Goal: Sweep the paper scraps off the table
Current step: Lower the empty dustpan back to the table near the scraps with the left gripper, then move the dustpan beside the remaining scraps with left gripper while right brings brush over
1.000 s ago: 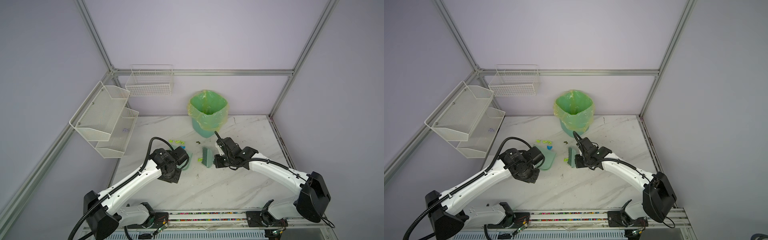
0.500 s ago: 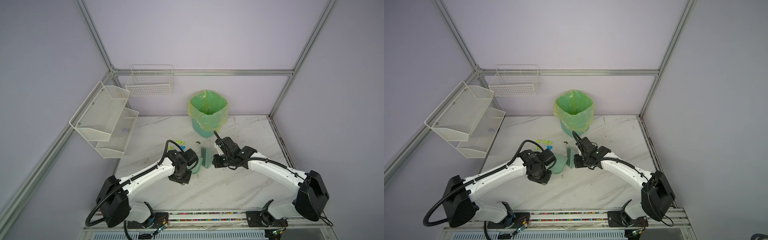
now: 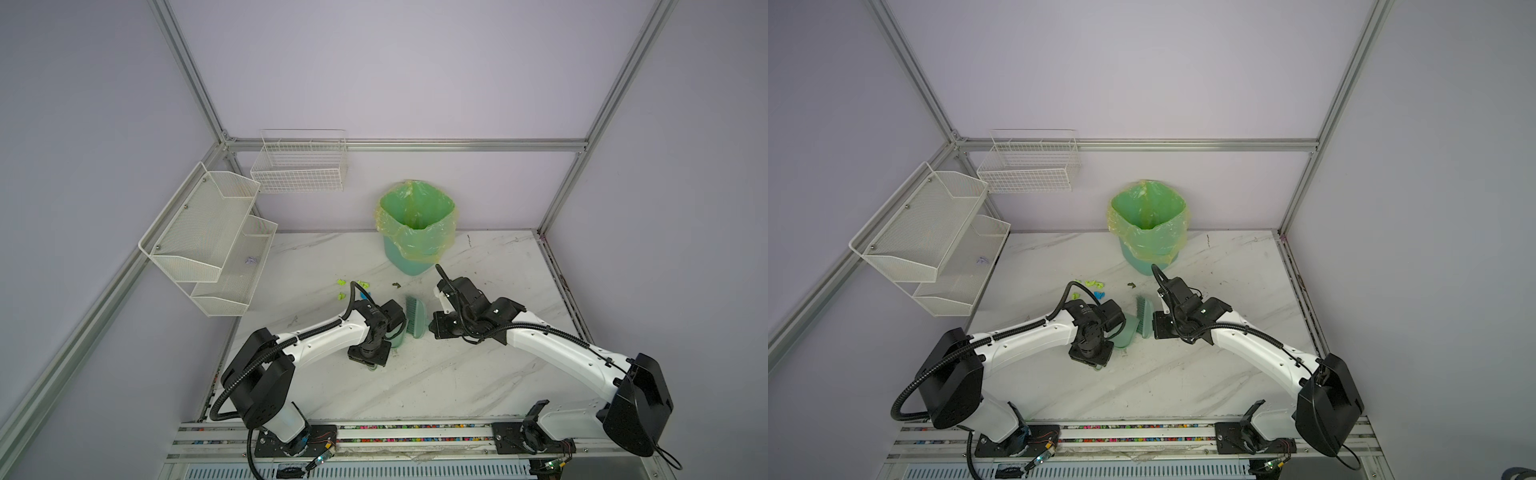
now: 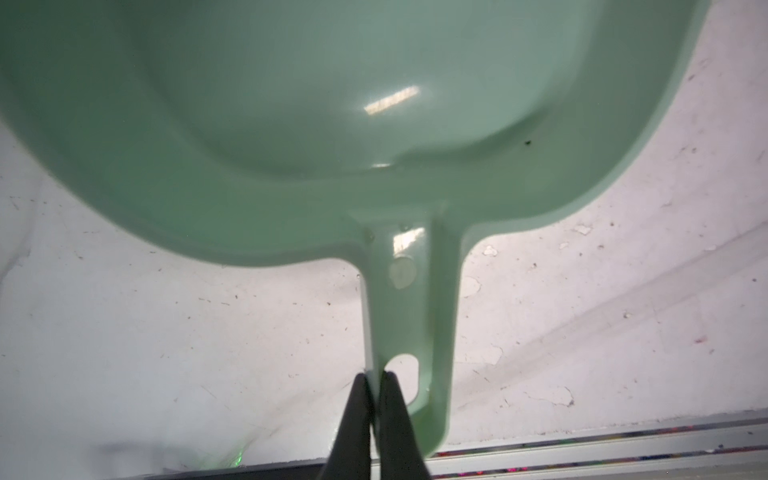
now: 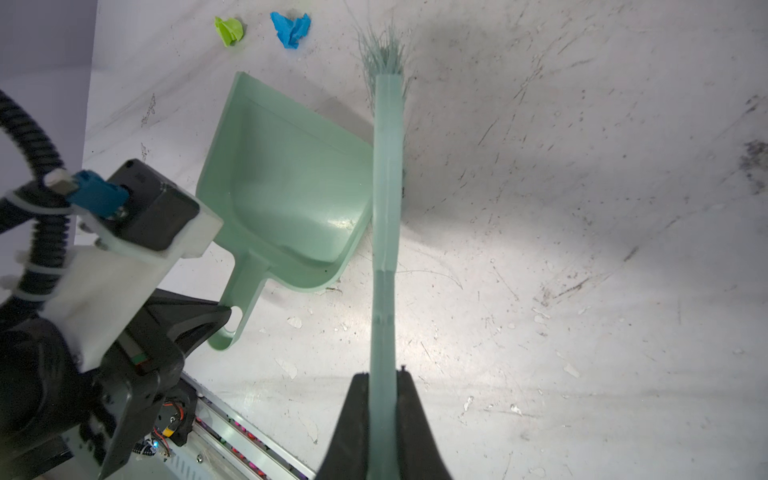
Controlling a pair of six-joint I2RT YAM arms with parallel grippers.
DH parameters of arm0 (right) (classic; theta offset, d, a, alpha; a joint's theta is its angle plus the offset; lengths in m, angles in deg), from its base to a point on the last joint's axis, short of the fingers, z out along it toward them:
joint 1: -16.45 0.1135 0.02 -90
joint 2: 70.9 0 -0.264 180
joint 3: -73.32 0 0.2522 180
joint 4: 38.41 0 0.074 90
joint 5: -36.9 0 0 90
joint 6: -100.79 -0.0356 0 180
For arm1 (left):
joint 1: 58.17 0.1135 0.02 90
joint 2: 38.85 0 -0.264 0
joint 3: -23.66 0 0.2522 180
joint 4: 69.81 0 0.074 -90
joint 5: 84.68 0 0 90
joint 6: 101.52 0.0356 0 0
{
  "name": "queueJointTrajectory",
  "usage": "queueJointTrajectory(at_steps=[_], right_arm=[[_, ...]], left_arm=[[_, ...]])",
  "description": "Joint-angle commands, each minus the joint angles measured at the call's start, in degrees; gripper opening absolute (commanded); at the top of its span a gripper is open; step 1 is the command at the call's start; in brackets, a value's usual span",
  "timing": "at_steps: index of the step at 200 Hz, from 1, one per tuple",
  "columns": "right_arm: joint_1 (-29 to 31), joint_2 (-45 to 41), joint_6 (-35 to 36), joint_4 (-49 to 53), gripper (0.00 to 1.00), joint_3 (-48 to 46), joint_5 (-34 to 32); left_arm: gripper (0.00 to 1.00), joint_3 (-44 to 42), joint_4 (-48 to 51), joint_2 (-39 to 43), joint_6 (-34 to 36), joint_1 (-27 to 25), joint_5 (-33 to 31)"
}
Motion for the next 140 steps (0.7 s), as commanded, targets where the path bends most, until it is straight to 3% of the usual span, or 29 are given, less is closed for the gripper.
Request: queueJointTrajectory(at_steps=[1,61,140], right_arm=[[-0.30,-2.58,-0.66,0.03,0.00,-1.64,1.21],[-0.29,-6.51,-1.87,3.04,0.00,-3.77,-0.79],[-0.38,-3.13,0.63,8.04,0.00,8.38,-4.85]], left_arm=[[0.00,0.21,-0.54,0.06,-0.11,0.18,-1.33],[0.00,0.88,-0.02,0.54,0.12,0.89,-2.34],[0.00,6.88,5.67,7.13,-0.33,1.04,-2.65]])
